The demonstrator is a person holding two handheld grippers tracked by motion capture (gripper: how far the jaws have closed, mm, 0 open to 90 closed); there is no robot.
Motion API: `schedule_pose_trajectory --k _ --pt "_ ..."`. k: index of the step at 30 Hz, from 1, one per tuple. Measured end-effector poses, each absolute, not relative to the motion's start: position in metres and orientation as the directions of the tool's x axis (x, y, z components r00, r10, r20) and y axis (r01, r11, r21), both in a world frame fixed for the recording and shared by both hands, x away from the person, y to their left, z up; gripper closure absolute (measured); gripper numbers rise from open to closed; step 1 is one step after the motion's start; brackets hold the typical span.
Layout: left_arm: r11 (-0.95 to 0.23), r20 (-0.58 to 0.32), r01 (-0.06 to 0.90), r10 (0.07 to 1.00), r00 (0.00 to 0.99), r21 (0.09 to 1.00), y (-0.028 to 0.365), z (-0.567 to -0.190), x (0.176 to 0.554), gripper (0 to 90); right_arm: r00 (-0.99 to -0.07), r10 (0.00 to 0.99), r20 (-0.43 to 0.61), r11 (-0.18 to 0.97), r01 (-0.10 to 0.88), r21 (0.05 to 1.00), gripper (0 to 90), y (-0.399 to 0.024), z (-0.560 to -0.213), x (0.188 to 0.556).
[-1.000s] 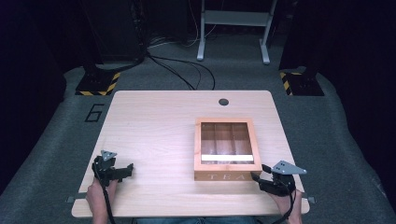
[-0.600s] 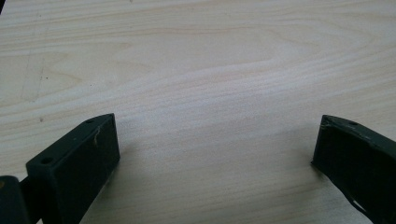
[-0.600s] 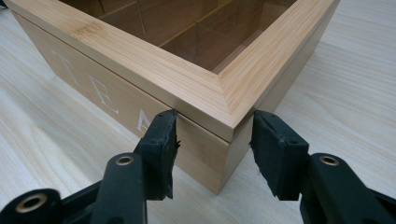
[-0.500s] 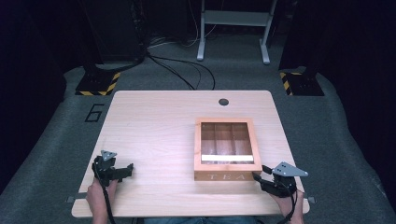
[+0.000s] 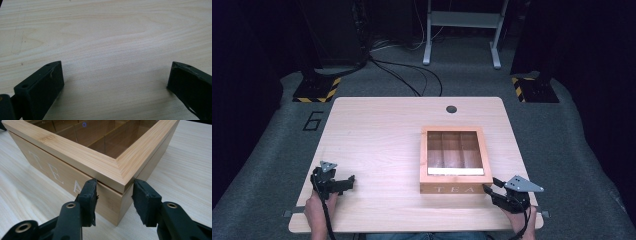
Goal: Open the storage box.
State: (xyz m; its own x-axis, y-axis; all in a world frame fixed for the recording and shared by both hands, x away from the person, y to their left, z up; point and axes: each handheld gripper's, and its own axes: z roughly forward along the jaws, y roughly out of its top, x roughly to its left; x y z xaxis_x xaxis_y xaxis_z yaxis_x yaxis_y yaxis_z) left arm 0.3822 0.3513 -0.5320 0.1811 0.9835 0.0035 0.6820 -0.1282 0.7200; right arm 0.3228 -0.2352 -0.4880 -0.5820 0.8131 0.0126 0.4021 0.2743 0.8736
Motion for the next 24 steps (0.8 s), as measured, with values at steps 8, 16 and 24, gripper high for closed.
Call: schedule_pose_trajectory --k 8,16,24 --pt "-0.128 0.003 0.682 0.983 0.181 0.720 0.351 -0.532 0.382 0.4 -0.572 0.820 0.022 0.248 0.390 0.887 56.5 -0.235 -0.484 0.323" --pt "-0.128 0.003 0.682 0.984 0.181 0.720 0.351 -0.532 0.382 0.4 -0.544 0.838 0.034 0.208 0.377 0.903 56.9 -0.234 -0.482 0.328" --pt "-0.129 0.004 0.682 0.983 0.181 0.720 0.351 -0.532 0.382 0.4 -0.535 0.844 0.032 0.201 0.371 0.907 56.6 -0.234 -0.482 0.334"
